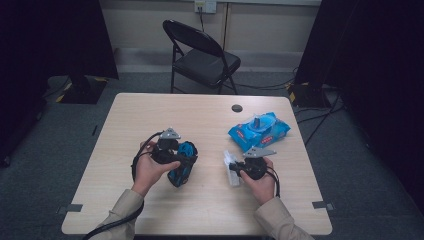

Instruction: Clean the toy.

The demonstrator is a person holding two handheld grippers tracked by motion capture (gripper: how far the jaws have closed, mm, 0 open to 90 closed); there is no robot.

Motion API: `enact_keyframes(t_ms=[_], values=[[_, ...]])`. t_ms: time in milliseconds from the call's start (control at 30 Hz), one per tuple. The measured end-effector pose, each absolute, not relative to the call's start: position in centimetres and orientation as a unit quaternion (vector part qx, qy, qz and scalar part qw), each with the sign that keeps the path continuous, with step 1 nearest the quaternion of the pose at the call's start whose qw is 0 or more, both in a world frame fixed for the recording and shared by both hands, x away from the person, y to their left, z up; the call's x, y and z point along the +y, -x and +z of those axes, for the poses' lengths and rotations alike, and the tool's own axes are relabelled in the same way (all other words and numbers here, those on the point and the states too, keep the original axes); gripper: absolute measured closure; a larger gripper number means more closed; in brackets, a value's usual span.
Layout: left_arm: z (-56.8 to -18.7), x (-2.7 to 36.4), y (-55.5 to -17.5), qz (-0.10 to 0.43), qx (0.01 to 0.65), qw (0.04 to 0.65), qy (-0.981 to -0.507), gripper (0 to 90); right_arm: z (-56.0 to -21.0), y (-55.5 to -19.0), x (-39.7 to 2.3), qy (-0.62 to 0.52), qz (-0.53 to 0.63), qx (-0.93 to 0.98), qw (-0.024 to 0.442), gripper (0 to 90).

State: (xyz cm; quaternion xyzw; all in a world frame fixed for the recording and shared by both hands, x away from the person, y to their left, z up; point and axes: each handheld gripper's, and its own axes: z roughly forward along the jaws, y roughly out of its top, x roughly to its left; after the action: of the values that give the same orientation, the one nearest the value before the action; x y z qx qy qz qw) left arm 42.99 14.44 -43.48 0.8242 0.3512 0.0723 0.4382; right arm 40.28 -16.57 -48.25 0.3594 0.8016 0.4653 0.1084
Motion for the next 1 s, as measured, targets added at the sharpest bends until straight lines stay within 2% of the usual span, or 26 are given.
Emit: enact_keyframes(t_ms=[433,633,900,1000], values=[[-44.6,12.6,-44.6,0.087,0.352,0.412,-0.836,25.4,-49.1,-40.8,-17.1,-0.374,0.453,0.801,0.116,80.7],[-45.4,11.6,-45.3,0.097,0.352,0.401,-0.84,24.7,-49.4,-41.0,-17.2,-0.382,0.447,0.799,0.124,72.9],[-48.3,11.2,-45.8,0.093,0.372,0.38,-0.842,25.3,-49.2,-41.0,-17.6,-0.385,0.447,0.796,0.137,60.7],[-48.2,11.1,-45.9,0.098,0.366,0.381,-0.843,25.4,-49.1,-41.0,-17.8,-0.385,0.445,0.796,0.14,57.5]])
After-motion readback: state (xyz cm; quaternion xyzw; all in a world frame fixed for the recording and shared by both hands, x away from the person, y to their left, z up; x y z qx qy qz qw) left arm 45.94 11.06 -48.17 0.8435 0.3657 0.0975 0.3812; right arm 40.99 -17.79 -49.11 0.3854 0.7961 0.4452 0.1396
